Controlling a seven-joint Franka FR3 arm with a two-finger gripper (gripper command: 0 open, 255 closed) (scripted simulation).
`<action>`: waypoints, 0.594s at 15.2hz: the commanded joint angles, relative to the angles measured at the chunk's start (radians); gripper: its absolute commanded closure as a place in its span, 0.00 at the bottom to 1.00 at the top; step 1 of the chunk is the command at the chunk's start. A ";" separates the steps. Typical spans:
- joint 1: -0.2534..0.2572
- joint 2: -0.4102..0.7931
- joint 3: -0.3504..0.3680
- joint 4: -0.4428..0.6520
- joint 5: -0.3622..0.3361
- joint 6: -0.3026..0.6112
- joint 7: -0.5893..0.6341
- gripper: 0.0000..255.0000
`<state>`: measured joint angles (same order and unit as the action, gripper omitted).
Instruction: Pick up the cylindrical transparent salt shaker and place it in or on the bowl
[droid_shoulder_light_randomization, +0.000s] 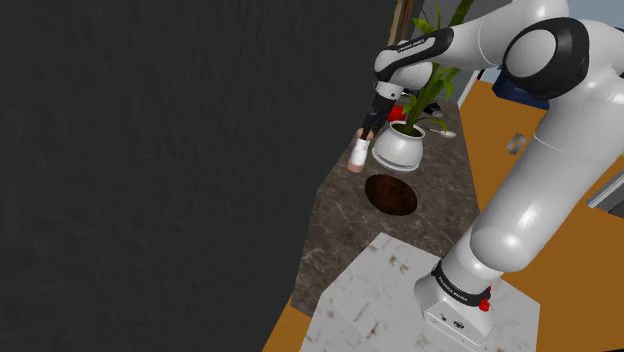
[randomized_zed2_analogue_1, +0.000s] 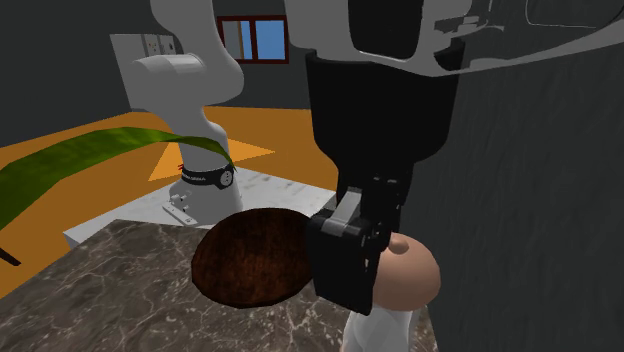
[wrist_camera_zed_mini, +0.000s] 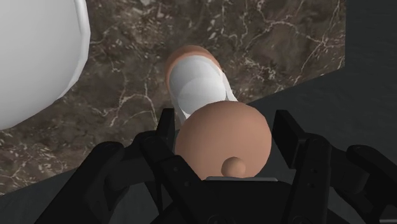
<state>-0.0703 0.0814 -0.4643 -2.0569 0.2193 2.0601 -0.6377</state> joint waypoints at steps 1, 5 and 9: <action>0.001 -0.009 -0.001 0.012 -0.007 -0.018 0.007 1.00; 0.002 -0.031 -0.001 0.043 -0.022 -0.067 0.023 1.00; 0.003 -0.049 -0.002 0.077 -0.035 -0.116 0.038 1.00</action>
<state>-0.0674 0.0381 -0.4656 -1.9888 0.1881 1.9578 -0.6030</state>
